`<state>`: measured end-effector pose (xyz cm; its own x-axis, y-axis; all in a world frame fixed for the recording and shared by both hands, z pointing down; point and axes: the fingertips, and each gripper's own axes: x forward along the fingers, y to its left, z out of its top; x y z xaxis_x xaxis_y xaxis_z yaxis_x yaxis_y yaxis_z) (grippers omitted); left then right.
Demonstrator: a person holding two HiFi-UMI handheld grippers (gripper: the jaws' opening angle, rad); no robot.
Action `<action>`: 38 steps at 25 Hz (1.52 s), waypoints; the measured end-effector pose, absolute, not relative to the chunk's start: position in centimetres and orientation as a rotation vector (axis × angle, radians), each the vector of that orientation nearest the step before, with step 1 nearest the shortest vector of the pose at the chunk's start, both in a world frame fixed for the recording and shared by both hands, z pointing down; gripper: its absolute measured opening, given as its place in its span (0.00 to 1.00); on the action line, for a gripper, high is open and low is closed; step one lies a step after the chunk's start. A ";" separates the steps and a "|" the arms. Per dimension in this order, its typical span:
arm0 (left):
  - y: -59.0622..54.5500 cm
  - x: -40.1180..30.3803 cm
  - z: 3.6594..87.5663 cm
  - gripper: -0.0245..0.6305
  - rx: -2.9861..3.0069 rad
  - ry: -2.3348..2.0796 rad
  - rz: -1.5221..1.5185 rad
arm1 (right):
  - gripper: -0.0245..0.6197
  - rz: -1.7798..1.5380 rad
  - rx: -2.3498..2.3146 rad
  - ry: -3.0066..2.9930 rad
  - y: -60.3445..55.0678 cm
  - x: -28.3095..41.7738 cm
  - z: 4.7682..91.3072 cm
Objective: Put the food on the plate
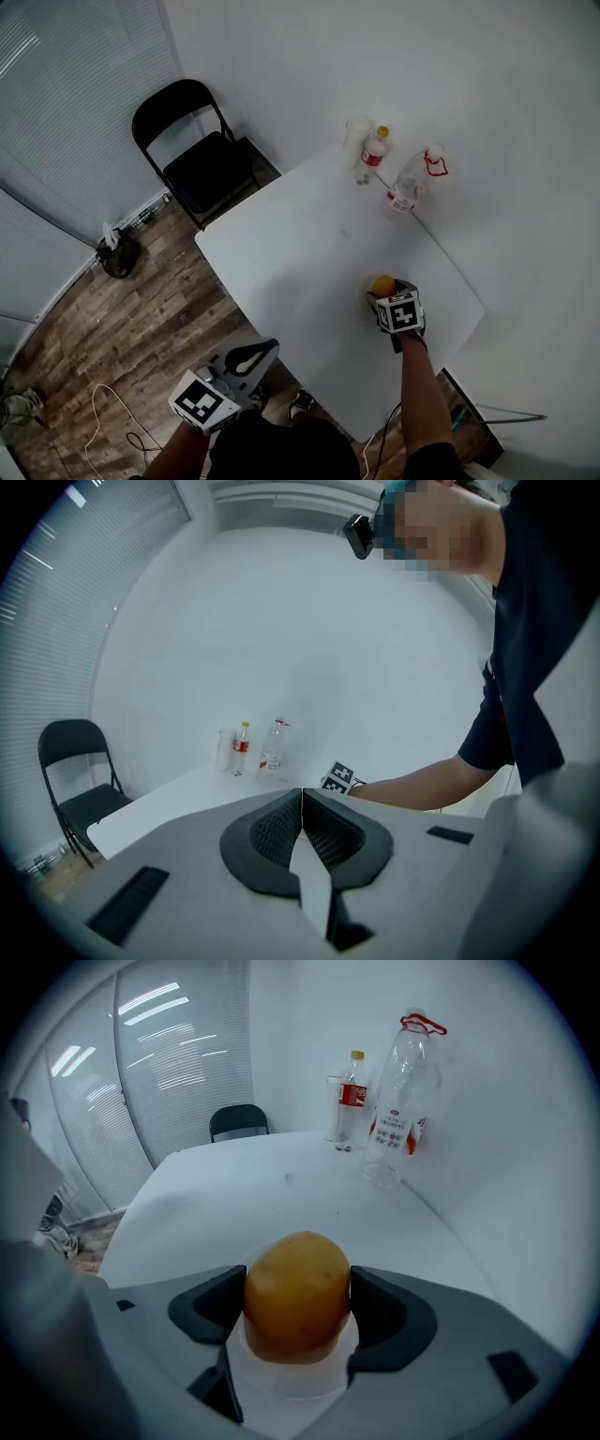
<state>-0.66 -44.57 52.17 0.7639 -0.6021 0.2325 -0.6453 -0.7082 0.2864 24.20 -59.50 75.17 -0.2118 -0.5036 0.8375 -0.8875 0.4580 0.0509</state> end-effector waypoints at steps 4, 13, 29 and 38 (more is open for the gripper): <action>-44.6 -1.6 52.7 0.07 2.602 -0.977 0.195 | 0.58 0.585 1.156 -1.844 -59.5 23.8 76.1; -44.1 -3.4 52.6 0.07 2.585 -1.001 0.202 | 0.61 0.470 1.199 -1.906 -59.4 22.7 73.4; -42.2 -2.7 44.0 0.07 2.984 -0.941 0.362 | 0.12 -0.079 1.973 -2.152 -44.9 22.9 42.8; -40.8 -0.5 37.4 0.07 2.997 -0.861 0.084 | 0.07 -0.186 2.028 -2.301 -37.0 20.0 34.5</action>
